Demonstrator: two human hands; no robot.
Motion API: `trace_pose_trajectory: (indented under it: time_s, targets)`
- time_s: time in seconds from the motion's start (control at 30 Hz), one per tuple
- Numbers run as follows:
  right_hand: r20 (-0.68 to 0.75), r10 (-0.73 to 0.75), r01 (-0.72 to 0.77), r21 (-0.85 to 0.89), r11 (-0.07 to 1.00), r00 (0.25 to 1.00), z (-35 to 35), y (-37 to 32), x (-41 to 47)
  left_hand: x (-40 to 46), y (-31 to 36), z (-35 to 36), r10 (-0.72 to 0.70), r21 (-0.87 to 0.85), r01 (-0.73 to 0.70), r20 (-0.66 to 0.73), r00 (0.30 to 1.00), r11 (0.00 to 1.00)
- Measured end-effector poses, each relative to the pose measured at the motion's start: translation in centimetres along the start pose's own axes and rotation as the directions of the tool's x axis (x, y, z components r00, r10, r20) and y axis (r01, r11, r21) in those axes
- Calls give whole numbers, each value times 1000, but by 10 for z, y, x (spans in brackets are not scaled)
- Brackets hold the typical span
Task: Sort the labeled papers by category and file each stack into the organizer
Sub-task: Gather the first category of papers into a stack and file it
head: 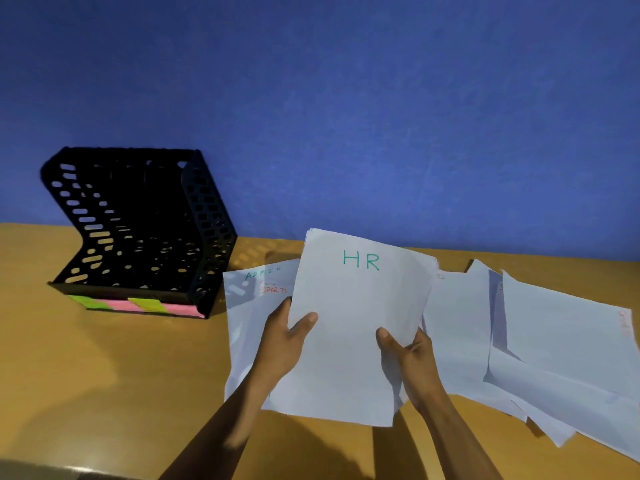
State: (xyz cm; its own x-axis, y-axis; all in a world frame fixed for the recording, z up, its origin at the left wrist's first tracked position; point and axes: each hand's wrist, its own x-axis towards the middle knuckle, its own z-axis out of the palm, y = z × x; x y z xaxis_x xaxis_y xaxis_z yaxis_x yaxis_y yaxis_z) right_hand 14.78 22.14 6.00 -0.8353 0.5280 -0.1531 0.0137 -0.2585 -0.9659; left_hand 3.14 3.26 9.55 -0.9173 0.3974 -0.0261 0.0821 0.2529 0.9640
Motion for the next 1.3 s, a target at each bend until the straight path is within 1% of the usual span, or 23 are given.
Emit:
trace_pose_trajectory:
  time_s: [0.07,0.13,0.23,0.3,0.43,0.57,0.6,0.63,0.67,0.7,0.73,0.77,0.8,0.87,0.97,1.03,1.1,1.17,1.2,1.3]
  targets:
    - [57,37,-41,70,997,998,12,1,0,-2,-5,-10,-16,44,18,-34,999,999]
    - [102,57,-68,102,993,993,27,3,3,-2,-8,-23,-58,71,64,-92,994,995]
    - [126,50,-54,33,998,991,55,2,8,-2,-11,-44,-98,26,106,-218,971,994]
    - [163,63,-64,-2,998,985,71,1,13,-3,-10,-59,-96,-10,97,-263,960,995]
    - [217,102,-82,-99,992,971,105,0,25,-1,-16,-98,-98,-9,100,-275,957,995]
    - [175,96,-68,-160,985,980,152,-2,30,1,-23,-138,-31,-8,30,-306,952,1000]
    - [154,91,-65,-165,984,984,167,-2,31,2,-25,-149,-12,40,28,-355,935,999]
    - [132,81,-59,-166,984,988,183,-1,31,3,-27,-160,28,129,31,-427,904,991]
    - [111,68,-49,-171,984,992,199,-1,31,3,-28,-170,90,242,37,-492,866,970]
    - [96,50,-32,-180,983,994,215,0,31,4,-29,-180,156,335,37,-529,834,942]
    - [87,29,-12,-186,982,996,232,0,30,5,-28,-189,208,390,16,-526,825,921]
    - [88,-2,18,-189,982,996,250,1,29,5,-27,-197,234,410,-16,-488,841,912]
    - [105,-35,55,-196,979,994,268,1,26,5,-26,-205,227,387,-46,-436,871,921]
    - [167,-109,146,-232,962,980,304,0,21,3,-19,-220,141,271,-47,-339,930,961]
    - [327,-204,294,-253,922,923,356,-1,9,2,-14,-242,76,173,-24,-298,952,985]
    - [448,-283,439,-297,848,848,388,-2,-1,2,-12,-260,84,85,-61,-292,953,994]
    - [569,-327,571,-323,754,754,415,-2,-7,3,-9,-279,126,13,-129,-345,930,992]
    - [643,-350,654,-320,685,681,439,1,-10,7,-11,-302,164,-24,-191,-412,896,981]
    - [665,-361,686,-318,654,653,450,1,-10,11,-13,-313,171,-29,-204,-437,883,979]
    - [728,-384,770,-303,562,567,474,2,-9,25,-19,-339,135,-32,-175,-509,850,984]
